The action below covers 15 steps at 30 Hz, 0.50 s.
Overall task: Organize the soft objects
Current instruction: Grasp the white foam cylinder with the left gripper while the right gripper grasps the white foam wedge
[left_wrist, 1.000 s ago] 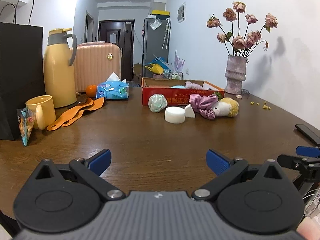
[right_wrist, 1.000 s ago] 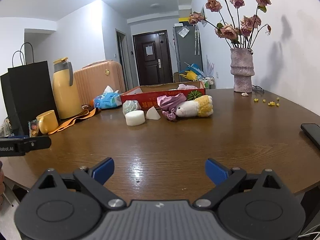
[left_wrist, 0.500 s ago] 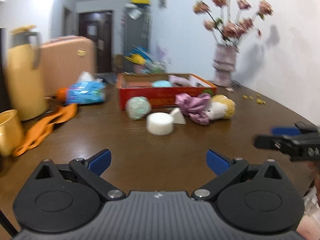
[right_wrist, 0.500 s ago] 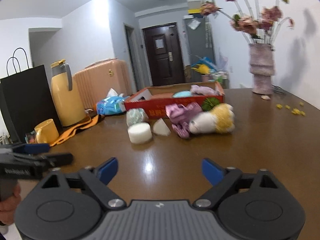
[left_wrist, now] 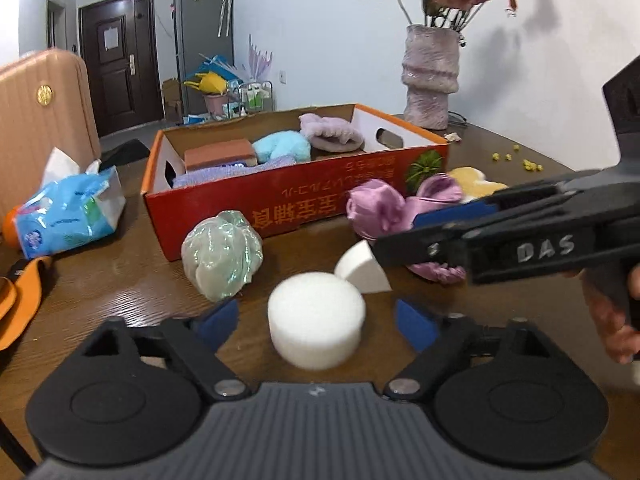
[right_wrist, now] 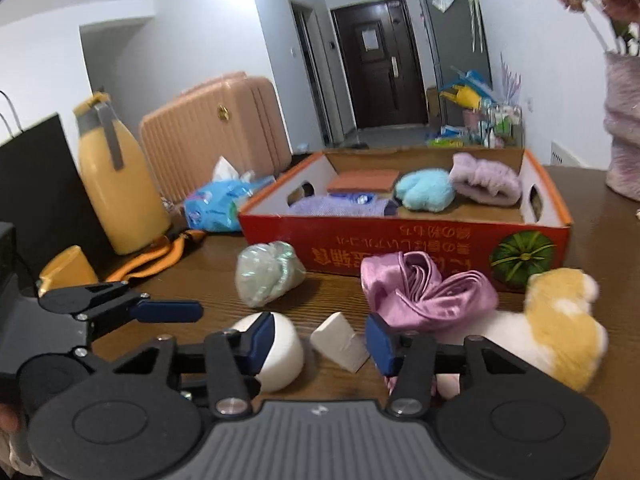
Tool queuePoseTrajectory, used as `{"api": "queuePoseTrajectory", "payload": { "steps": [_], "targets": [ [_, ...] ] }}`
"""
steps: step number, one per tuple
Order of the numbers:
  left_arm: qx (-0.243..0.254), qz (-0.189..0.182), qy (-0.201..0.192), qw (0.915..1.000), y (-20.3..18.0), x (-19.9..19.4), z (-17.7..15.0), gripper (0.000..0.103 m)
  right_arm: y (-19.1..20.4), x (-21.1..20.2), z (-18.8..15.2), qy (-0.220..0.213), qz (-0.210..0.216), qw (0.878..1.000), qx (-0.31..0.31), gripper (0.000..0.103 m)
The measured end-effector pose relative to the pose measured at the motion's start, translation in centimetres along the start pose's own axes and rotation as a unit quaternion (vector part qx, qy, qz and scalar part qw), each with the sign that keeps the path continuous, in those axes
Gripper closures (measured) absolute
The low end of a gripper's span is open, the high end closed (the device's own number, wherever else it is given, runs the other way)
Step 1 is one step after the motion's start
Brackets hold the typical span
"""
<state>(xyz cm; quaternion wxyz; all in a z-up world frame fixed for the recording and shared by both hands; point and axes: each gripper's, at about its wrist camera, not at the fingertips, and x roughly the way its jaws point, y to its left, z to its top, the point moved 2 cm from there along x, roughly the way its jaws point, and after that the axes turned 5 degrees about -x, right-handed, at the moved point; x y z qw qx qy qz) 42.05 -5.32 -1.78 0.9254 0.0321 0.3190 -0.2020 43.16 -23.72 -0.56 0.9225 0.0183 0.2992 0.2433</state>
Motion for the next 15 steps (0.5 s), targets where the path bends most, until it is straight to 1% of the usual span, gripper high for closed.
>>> {"api": "queuePoseTrajectory", "payload": {
  "steps": [3,4,5,7,9,11,12,14,15],
  "targets": [
    [-0.006,-0.013,0.005,0.9999,0.4,1.3,-0.1,0.022,-0.6,2.0,-0.1,0.005,0.009,1.0,0.008,0.053],
    [-0.004,-0.016,0.006,0.9999,0.5,1.6,-0.2,0.028,-0.7,2.5,-0.1,0.008,0.013,1.0,0.009,0.053],
    [-0.006,-0.019,0.006,0.9998,0.5,1.7,-0.3,0.036,-0.6,2.9,-0.2,0.01,0.017,1.0,0.005,0.053],
    [-0.013,-0.032,0.01,0.9994,0.7,1.9,-0.4,0.044,-0.4,3.6,-0.5,0.014,0.012,1.0,-0.005,0.056],
    [-0.018,-0.034,0.009,0.9992,0.9,1.9,-0.5,0.046,-0.5,4.1,-0.7,0.017,0.008,1.0,-0.009,0.055],
    [-0.017,-0.033,0.009,0.9993,1.1,1.7,-0.4,0.048,-0.7,4.2,-0.8,0.015,0.015,1.0,-0.007,0.055],
    [-0.023,-0.035,0.011,0.9991,1.3,1.6,-0.4,0.048,-0.4,4.2,-0.8,0.013,0.013,1.0,-0.017,0.056],
    [-0.027,-0.033,0.013,0.999,1.4,1.5,-0.5,0.049,0.2,4.1,-0.9,0.006,0.013,0.999,-0.042,0.07],
    [-0.024,-0.029,0.012,0.9992,1.2,1.4,-0.5,0.049,0.5,4.1,-0.9,0.006,0.021,0.999,-0.048,0.08]
  ]
}}
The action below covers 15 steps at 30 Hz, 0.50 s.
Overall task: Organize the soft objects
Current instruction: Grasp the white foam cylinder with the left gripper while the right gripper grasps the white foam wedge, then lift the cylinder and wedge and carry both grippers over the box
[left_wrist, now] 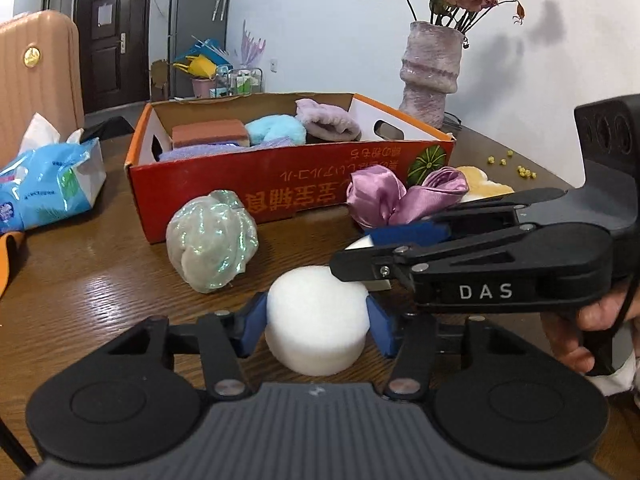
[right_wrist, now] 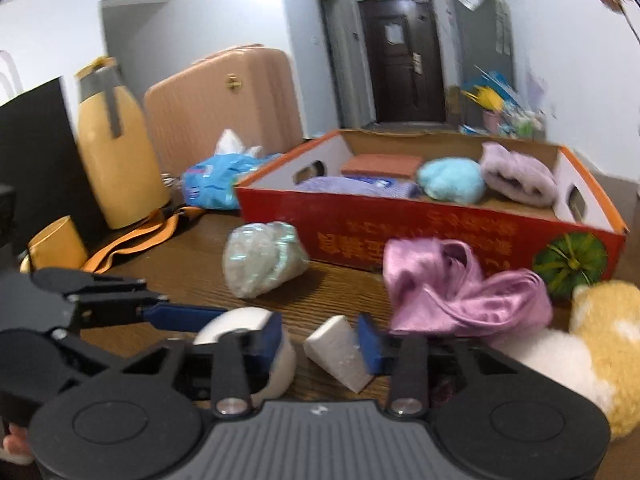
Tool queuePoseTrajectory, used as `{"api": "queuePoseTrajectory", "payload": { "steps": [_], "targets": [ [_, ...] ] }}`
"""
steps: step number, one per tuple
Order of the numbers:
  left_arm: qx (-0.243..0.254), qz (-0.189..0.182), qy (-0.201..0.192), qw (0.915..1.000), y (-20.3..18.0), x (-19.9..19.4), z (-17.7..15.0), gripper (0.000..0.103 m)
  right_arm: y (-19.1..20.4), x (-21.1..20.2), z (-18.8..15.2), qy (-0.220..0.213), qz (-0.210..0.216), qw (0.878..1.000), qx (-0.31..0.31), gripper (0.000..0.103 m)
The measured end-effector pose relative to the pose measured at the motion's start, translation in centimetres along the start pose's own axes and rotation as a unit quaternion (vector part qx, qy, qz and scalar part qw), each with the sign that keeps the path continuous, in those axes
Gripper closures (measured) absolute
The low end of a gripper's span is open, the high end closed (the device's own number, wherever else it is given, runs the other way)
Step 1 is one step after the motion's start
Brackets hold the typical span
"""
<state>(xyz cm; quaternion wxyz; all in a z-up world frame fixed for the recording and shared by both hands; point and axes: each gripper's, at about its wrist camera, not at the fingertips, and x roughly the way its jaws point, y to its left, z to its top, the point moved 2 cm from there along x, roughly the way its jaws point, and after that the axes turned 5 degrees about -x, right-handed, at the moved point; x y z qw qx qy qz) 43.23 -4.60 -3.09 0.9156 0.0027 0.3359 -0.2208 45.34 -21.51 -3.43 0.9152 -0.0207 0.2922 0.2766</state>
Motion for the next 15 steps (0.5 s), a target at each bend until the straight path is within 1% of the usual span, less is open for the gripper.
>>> {"api": "queuePoseTrajectory", "payload": {
  "steps": [1,3,6,8,9,10,11,13,15],
  "targets": [
    [0.004,0.005,0.001,1.0,-0.2,-0.1,-0.1,0.049,0.2,-0.1,0.1,0.0,0.002,1.0,0.0,0.083],
    [0.006,0.009,0.004,0.9999,-0.4,-0.4,-0.2,0.049,0.3,0.0,0.1,0.003,-0.026,1.0,-0.012,0.083],
    [-0.008,0.03,0.007,0.9995,0.0,-1.4,-0.6,0.049,-0.3,-0.4,-0.2,0.001,-0.02,1.0,0.003,0.084],
    [-0.016,0.042,-0.001,0.999,0.4,-2.9,-0.9,0.049,0.1,-0.8,-0.5,0.003,-0.015,1.0,-0.007,0.081],
    [-0.017,0.046,-0.006,0.9988,0.5,-3.7,-1.0,0.049,0.3,-0.9,-0.6,0.008,-0.013,1.0,-0.011,0.076],
    [-0.019,0.05,-0.013,0.9985,0.5,-4.6,-1.1,0.049,0.5,-1.0,-0.8,0.011,-0.017,1.0,-0.016,0.068],
    [-0.023,0.053,-0.018,0.9982,0.6,-5.4,-1.2,0.049,0.8,-1.1,-0.9,0.013,-0.029,0.999,-0.021,0.064],
    [-0.025,0.056,-0.031,0.9976,0.7,-7.1,-1.4,0.049,1.1,-1.1,-1.1,0.019,-0.049,0.998,-0.033,0.063],
    [-0.031,0.06,-0.04,0.9969,0.7,-8.4,-1.6,0.049,1.3,-1.0,-1.2,0.021,-0.056,0.997,-0.044,0.063]
  ]
}}
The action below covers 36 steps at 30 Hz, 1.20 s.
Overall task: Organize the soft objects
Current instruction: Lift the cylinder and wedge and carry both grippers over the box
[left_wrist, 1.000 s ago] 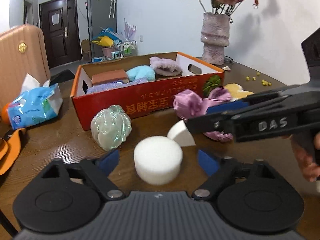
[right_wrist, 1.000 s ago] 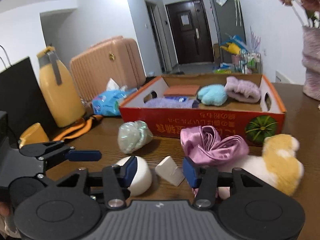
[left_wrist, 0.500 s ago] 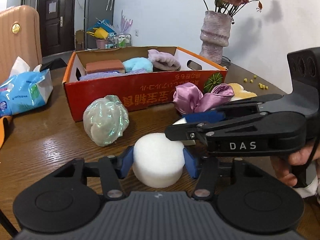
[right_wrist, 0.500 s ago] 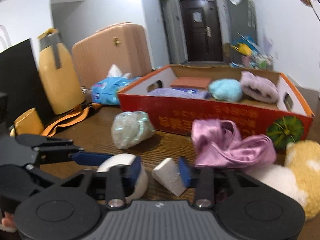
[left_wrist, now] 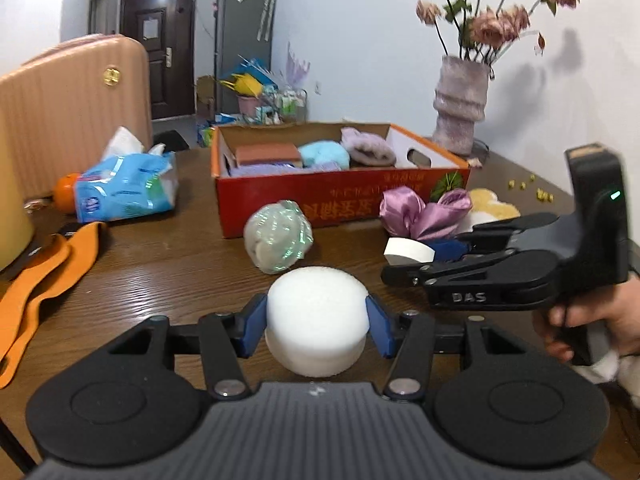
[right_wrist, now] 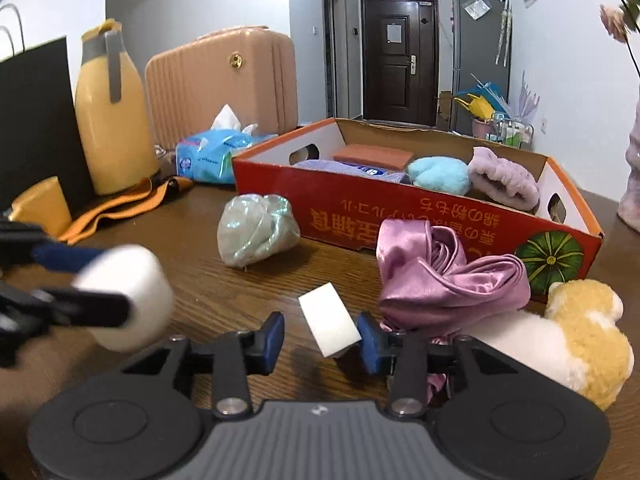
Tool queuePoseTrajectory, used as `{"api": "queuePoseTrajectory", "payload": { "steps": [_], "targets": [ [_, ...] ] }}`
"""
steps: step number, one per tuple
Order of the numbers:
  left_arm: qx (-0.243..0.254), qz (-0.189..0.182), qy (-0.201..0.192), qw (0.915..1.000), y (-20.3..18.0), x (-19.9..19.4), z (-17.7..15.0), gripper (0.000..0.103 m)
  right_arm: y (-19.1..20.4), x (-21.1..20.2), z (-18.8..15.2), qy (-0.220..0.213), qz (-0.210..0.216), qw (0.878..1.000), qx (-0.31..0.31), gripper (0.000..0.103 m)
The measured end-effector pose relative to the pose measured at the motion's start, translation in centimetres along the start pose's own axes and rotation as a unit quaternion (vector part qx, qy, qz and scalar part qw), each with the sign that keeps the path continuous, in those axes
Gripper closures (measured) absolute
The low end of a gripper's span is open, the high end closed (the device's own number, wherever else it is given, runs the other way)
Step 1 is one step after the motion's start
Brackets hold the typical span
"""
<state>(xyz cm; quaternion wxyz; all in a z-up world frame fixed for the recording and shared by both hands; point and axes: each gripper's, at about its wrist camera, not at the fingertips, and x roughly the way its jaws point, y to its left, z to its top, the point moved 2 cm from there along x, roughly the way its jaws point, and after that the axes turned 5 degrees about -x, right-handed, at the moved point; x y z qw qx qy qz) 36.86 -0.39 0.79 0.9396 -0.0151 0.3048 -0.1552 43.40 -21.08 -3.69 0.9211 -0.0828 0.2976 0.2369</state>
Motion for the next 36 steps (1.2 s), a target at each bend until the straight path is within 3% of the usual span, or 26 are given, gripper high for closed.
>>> {"api": "queuePoseTrajectory", "payload": {
  "steps": [2,4,7,11,15,24,32,36],
  "targets": [
    [-0.004,0.004,-0.005,1.0,0.2,-1.0,-0.2,0.049,0.0,0.3,-0.1,0.004,-0.011,1.0,-0.006,0.065],
    [-0.004,0.01,-0.009,0.9999,0.3,-1.7,-0.4,0.049,-0.1,0.7,-0.3,0.008,-0.013,1.0,-0.003,0.08],
    [-0.002,0.019,-0.011,0.9998,0.4,-2.3,-0.6,0.049,-0.3,0.3,-0.4,-0.001,-0.019,1.0,0.011,0.083],
    [0.002,0.032,-0.021,0.9993,0.3,-3.4,-0.7,0.049,0.5,-2.3,-0.5,-0.024,-0.017,0.999,0.018,0.083],
    [0.005,0.015,-0.029,0.9995,-0.3,-4.1,-0.7,0.048,1.3,-5.9,-1.8,-0.041,0.0,0.999,0.035,0.083],
    [0.026,-0.013,-0.029,0.9992,-1.3,-3.4,-0.2,0.048,0.9,-12.5,-4.6,-0.064,-0.04,0.994,0.076,0.083],
    [0.048,-0.037,-0.059,0.9964,-2.3,-4.5,1.7,0.048,0.7,-16.8,-2.9,-0.091,-0.083,0.99,0.074,0.083],
    [0.054,-0.047,-0.062,0.9955,-2.8,-3.5,4.7,0.048,-0.4,-17.1,-0.5,-0.099,-0.074,0.99,0.066,0.083]
  ]
}}
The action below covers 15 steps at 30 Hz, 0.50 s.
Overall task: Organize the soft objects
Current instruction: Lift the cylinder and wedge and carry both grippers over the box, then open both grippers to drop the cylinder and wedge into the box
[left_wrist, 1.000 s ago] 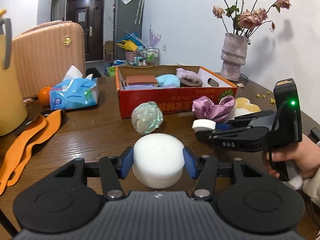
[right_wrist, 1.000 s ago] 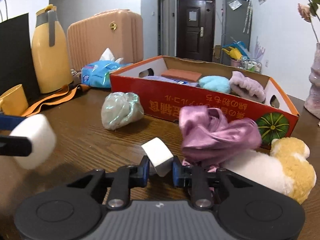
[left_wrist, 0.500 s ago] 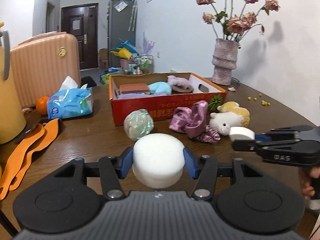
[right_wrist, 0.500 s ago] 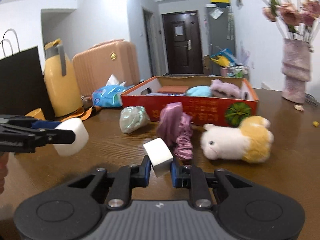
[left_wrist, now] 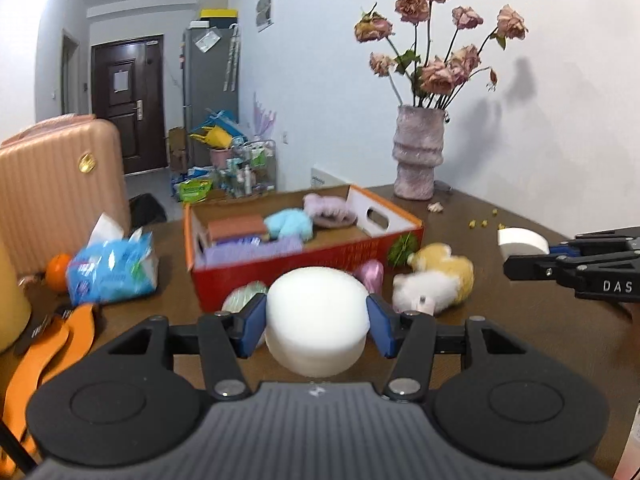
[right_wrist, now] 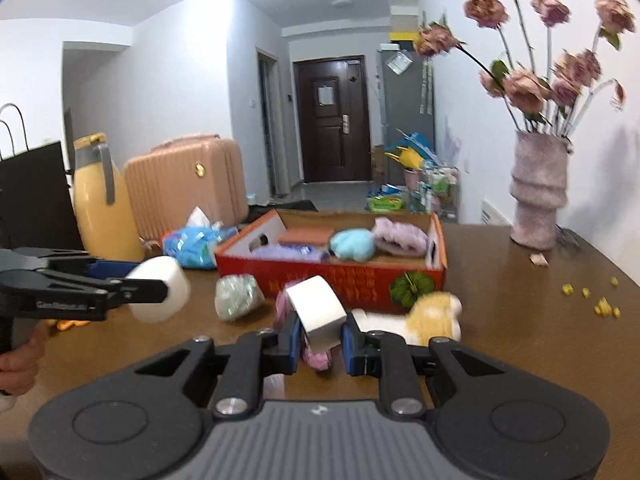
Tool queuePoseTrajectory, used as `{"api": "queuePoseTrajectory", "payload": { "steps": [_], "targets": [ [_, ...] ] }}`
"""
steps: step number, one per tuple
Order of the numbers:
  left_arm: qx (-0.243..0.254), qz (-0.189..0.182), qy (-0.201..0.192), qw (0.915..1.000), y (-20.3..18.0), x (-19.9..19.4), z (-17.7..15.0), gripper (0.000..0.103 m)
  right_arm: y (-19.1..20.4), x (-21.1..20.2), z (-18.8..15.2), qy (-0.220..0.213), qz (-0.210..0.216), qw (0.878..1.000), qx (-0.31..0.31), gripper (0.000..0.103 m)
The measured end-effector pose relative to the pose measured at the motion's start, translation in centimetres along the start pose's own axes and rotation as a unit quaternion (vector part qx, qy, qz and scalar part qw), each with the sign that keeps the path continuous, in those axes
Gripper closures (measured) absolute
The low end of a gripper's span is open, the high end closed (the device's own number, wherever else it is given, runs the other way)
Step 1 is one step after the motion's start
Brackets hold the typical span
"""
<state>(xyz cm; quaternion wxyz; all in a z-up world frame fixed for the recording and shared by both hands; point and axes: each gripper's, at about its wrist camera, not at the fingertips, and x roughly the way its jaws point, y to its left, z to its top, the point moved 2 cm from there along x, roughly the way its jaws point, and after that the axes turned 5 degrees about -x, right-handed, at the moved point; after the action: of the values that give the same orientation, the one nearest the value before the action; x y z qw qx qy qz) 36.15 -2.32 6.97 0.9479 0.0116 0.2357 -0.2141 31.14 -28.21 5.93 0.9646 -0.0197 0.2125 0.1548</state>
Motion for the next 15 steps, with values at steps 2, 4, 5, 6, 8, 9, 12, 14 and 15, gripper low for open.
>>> {"api": "queuePoseTrajectory", "payload": {
  "steps": [2,4,5,6,8,9,12,14,15],
  "targets": [
    [0.007,0.0,-0.005,1.0,0.0,1.5,2.5,0.048,-0.5,0.9,1.8,-0.006,0.01,1.0,-0.011,0.083],
    [0.003,0.012,-0.002,0.9999,0.3,3.7,5.1,0.049,-1.4,2.7,4.4,-0.01,0.023,0.999,-0.019,0.083],
    [-0.001,0.019,0.002,0.9998,0.6,5.2,6.6,0.049,-1.8,3.6,5.6,-0.011,0.031,0.999,-0.021,0.083],
    [-0.005,0.021,0.008,0.9997,0.9,6.7,7.9,0.049,-2.4,5.1,7.0,-0.007,0.039,0.999,-0.021,0.083],
    [-0.023,0.024,0.031,0.999,1.8,10.7,10.5,0.049,-3.7,8.6,9.8,0.004,0.054,0.998,-0.011,0.083],
    [-0.042,0.028,0.046,0.9977,2.5,13.1,11.6,0.049,-4.4,10.8,11.2,0.016,0.063,0.998,-0.003,0.083],
    [-0.099,0.039,0.084,0.9908,4.8,20.3,13.4,0.049,-6.6,18.6,13.7,0.063,0.068,0.995,0.025,0.083],
    [-0.151,0.038,0.12,0.9805,6.4,24.7,13.4,0.049,-8.1,24.1,13.7,0.11,0.067,0.99,0.055,0.083],
    [-0.173,0.034,0.134,0.9751,7.0,26.6,13.1,0.049,-8.5,26.4,13.3,0.13,0.06,0.988,0.065,0.083]
  ]
}}
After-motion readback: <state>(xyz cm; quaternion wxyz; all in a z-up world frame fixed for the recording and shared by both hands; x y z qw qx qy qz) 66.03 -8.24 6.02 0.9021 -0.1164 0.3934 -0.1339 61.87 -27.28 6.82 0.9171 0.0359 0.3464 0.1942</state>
